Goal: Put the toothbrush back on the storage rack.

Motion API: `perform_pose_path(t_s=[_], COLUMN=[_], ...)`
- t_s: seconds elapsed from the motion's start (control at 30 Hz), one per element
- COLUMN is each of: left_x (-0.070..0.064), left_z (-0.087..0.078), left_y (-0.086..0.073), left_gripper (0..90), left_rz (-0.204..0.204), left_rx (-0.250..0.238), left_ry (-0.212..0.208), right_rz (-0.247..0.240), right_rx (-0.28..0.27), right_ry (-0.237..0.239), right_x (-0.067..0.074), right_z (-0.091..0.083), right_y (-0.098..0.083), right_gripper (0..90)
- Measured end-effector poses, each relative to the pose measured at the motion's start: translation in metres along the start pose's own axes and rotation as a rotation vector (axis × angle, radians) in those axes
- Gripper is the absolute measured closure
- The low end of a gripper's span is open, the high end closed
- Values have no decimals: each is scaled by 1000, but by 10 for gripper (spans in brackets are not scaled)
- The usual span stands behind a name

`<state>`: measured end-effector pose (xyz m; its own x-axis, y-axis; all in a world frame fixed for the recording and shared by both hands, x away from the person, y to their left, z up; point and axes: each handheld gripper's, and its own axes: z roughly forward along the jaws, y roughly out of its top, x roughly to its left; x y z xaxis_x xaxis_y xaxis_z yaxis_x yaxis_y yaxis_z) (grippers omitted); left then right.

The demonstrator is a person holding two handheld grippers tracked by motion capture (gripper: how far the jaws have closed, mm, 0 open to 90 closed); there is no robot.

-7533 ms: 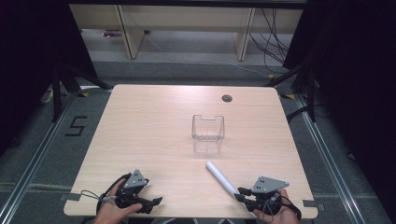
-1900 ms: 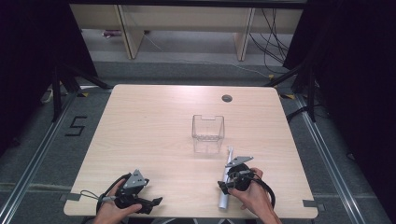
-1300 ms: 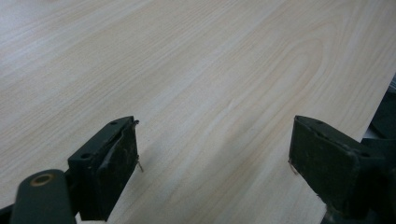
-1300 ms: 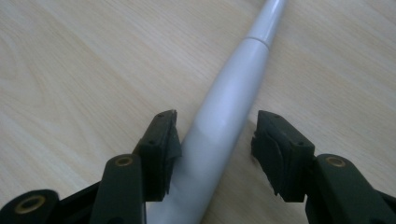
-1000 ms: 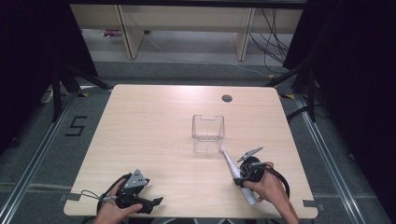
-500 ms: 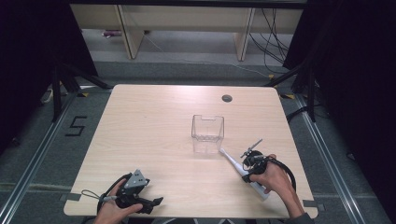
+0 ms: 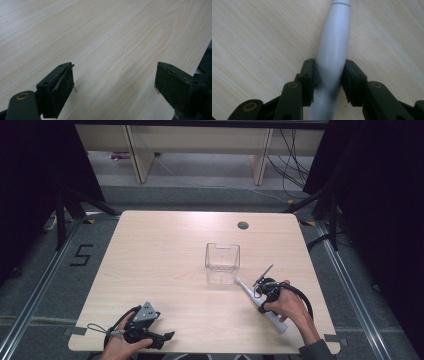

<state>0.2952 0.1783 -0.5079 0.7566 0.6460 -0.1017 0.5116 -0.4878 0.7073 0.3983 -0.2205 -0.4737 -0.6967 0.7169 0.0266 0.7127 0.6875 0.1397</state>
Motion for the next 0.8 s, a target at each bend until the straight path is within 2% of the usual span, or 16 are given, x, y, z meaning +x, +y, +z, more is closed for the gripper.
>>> perform_pose_path(t_s=[0.13, 0.17, 0.2, 0.23, 0.33, 0.4, 0.43, 0.5, 0.53, 0.67, 0.7, 0.8], left_x=[0, -1, -1, -1, -1, -1, -1, 0, 0, 0, 0, -1], left_z=[0, 0, 0, 0, 0, 0, 0, -1, -1, -1, -1, 0], left_y=[0, 0, 0, 0, 0, 0, 0, 0, 0, 0, 0, 0], left_gripper=[149, 149, 149, 149, 149, 149, 149, 149, 149, 149, 149, 149], left_rz=[0, -10, -11, -10, -11, -11, -11, 0, -1, 0, 1, -11], left_rx=[-3, -13, -14, -13, -14, -14, -15, -1, -8, -5, -2, -15], left_ry=[0, -8, -8, -8, -10, -10, -10, -11, -9, -10, -11, -8], right_rz=[-8, 0, -26, 10, 0, 19, -12, 20, 7, 48, 36, 68], right_rx=[30, 32, 27, 36, 37, 45, 30, 32, 9, -19, -29, -60], right_ry=[-8, -16, -12, -19, -16, -16, -13, 3, -6, -1, -3, -11], right_x=[2, 3, 0, 2, 2, 2, -1, -2, -5, -11, -14, -20], right_z=[1, 1, 1, 0, 0, -1, -1, -5, -6, -14, -16, -22], right_y=[3, 4, 3, 3, 2, 1, 0, -2, -4, -9, -11, -15], right_gripper=[645, 650, 654, 658, 660, 661, 661, 662, 662, 663, 663, 663])
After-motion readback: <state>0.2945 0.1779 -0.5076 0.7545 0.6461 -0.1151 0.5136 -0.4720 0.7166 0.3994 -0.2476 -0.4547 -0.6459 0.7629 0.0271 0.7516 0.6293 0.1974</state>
